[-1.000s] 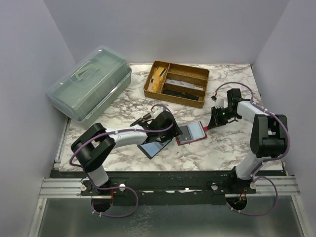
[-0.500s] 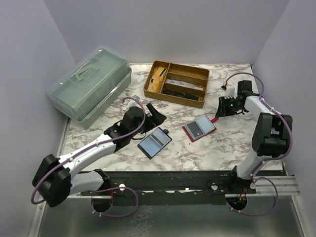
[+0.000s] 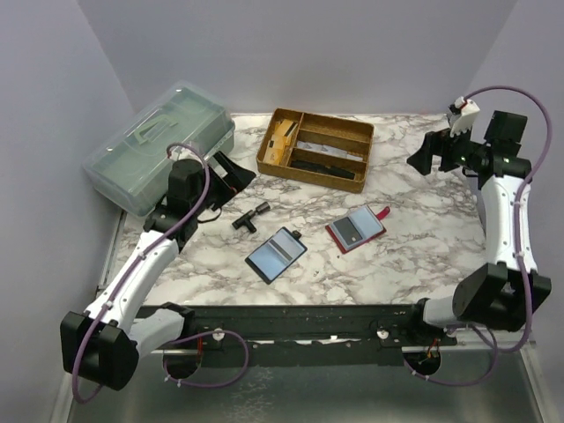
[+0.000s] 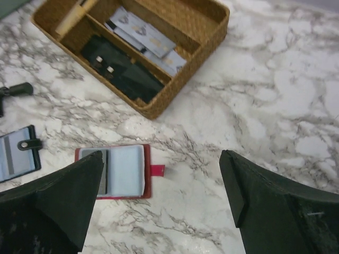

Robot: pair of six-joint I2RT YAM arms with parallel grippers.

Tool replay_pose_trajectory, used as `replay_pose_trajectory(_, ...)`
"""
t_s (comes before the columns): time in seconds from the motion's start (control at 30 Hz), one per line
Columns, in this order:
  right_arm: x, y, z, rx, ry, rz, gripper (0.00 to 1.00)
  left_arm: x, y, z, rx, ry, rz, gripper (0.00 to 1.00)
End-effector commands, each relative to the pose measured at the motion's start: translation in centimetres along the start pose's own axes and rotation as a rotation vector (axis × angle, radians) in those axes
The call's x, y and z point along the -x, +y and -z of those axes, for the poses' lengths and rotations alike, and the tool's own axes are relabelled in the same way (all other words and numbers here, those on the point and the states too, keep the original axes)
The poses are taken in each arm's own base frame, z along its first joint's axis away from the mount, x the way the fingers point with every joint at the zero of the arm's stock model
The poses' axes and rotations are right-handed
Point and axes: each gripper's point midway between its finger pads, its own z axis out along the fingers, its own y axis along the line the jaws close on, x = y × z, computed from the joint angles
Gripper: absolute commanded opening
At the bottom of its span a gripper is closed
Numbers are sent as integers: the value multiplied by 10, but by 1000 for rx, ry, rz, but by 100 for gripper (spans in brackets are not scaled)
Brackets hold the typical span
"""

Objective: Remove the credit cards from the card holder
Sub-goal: Reset both arms

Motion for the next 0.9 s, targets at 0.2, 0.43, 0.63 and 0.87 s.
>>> replay_pose_trajectory(0.2,62,42,53,131,-206,-166,99,67,-45,20,-112,27,-108,99)
replay_pose_trajectory(0.43,74,60,73,217,-259,-227,99,95,-58,38,-190,15,-58,99)
replay_pose_trajectory(0.63,69,65,84,259,-269,-216,99,111,-66,49,-231,21,-25,99)
replay_pose_trajectory(0.87,66,51,83,157,-281,-325,99,117,-67,48,-222,10,-18,99)
